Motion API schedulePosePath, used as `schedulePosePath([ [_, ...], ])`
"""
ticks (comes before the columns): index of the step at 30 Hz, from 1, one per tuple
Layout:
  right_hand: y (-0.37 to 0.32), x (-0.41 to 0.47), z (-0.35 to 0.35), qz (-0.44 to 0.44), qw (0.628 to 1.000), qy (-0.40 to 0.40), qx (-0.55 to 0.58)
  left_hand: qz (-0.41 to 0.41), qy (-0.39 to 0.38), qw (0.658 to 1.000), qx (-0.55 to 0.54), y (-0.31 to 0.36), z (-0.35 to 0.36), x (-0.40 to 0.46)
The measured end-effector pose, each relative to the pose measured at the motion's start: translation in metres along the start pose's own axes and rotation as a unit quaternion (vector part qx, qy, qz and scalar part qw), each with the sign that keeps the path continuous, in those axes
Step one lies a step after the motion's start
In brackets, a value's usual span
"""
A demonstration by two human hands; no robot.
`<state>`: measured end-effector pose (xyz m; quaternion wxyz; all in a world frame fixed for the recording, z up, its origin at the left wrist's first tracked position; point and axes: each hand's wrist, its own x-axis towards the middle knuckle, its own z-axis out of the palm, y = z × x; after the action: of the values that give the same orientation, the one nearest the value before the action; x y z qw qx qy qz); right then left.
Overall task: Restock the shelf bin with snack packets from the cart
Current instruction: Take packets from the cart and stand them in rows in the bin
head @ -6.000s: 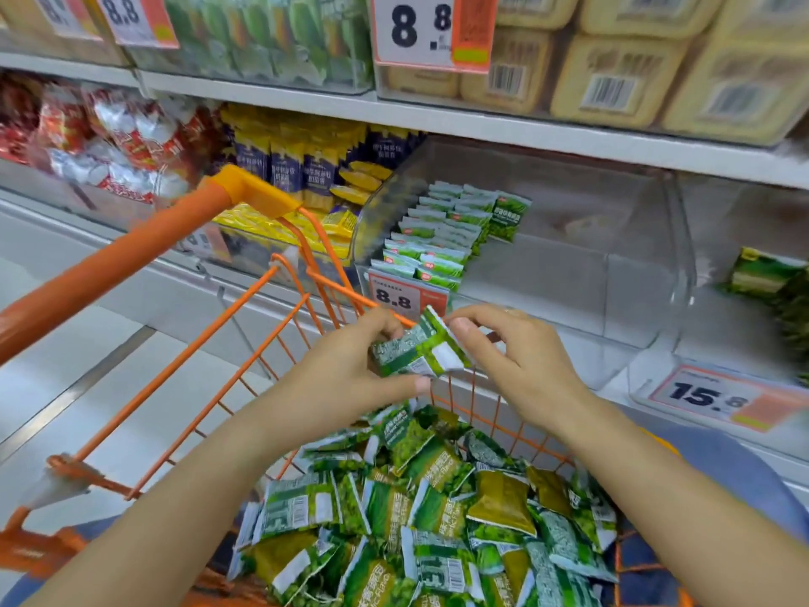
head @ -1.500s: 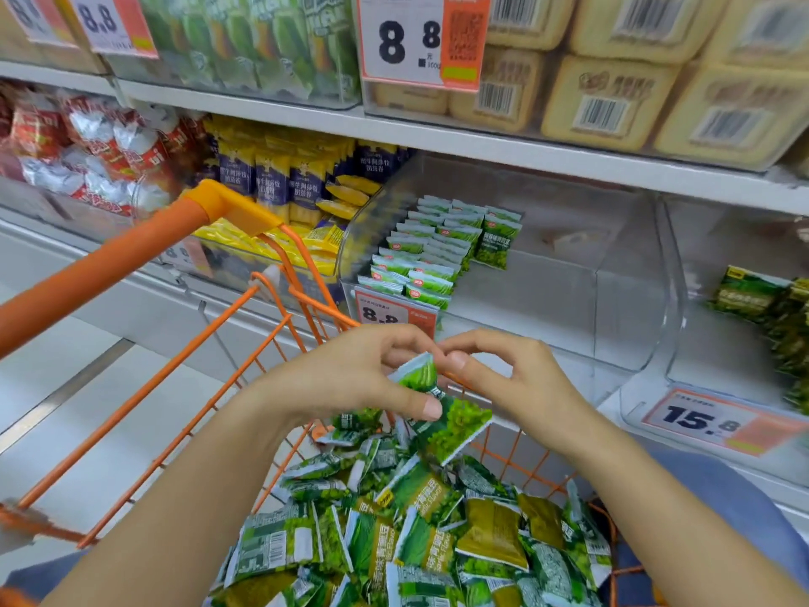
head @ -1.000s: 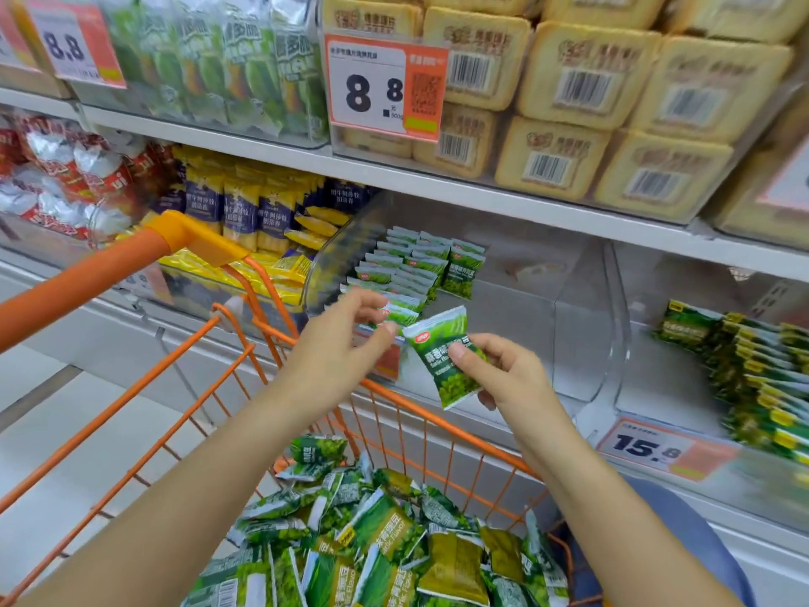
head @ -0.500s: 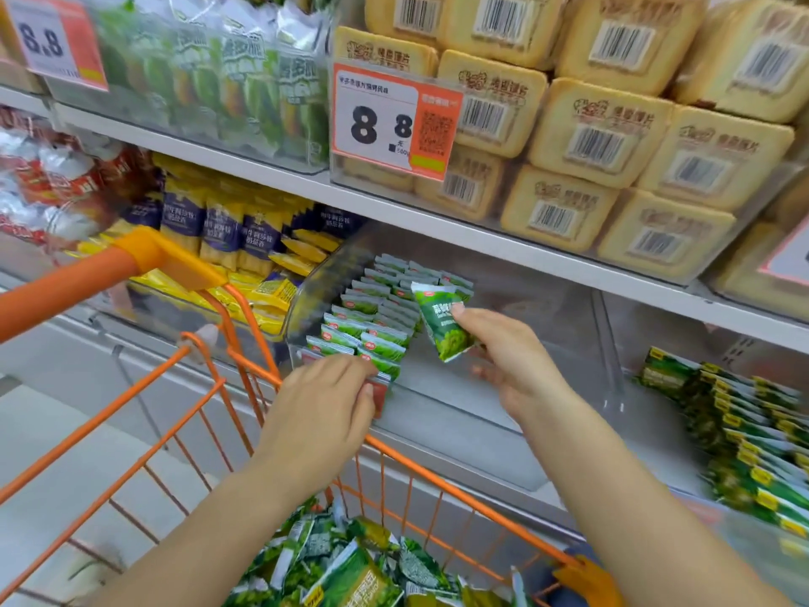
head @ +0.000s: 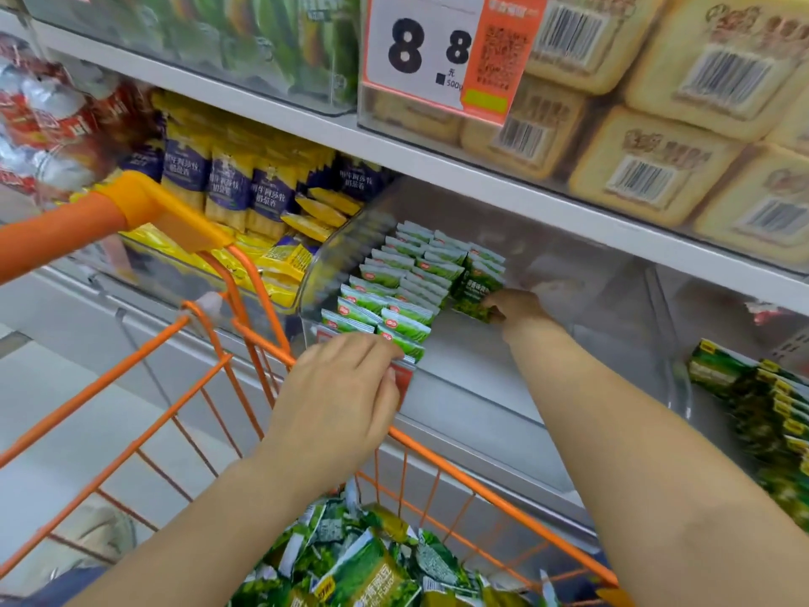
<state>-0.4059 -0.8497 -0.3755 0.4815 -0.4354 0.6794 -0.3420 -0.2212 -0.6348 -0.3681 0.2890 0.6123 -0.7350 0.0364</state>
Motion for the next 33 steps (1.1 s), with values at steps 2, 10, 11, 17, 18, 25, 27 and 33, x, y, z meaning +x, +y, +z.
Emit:
schedulePosePath([
  [2,0.003,0.009,0.008,0.002,0.999,0.023,-0.03,-0.007,-0.01,1.0,-0.004,0.001,-0.001,-0.001],
  [10,0.015,0.025,0.016,-0.018,0.975,0.127,-0.181,-0.007,-0.013,1.0,-0.009,0.0,-0.001,0.0],
  [11,0.015,0.025,0.017,-0.026,0.975,0.121,-0.186,-0.007,-0.011,1.0,-0.011,0.001,-0.001,0.001],
  [17,0.016,0.029,0.023,-0.051,0.969,0.077,-0.23,-0.001,-0.002,1.0,-0.007,-0.001,0.0,0.002],
  [18,0.016,0.03,0.021,-0.041,0.969,0.087,-0.229,0.0,-0.004,1.0,-0.004,-0.002,0.0,0.002],
  [25,-0.01,-0.081,-0.016,-0.234,0.965,0.104,0.059,0.085,0.026,0.996,-0.01,0.011,-0.013,-0.003],
  [27,0.009,-0.142,-0.034,-0.311,0.95,-0.009,-0.012,0.155,0.009,0.987,-0.047,0.035,-0.02,-0.009],
  [33,0.071,-0.223,-0.076,-0.386,0.873,-0.045,-0.294,0.401,-0.111,0.908,-0.037,0.1,0.0,-0.048],
])
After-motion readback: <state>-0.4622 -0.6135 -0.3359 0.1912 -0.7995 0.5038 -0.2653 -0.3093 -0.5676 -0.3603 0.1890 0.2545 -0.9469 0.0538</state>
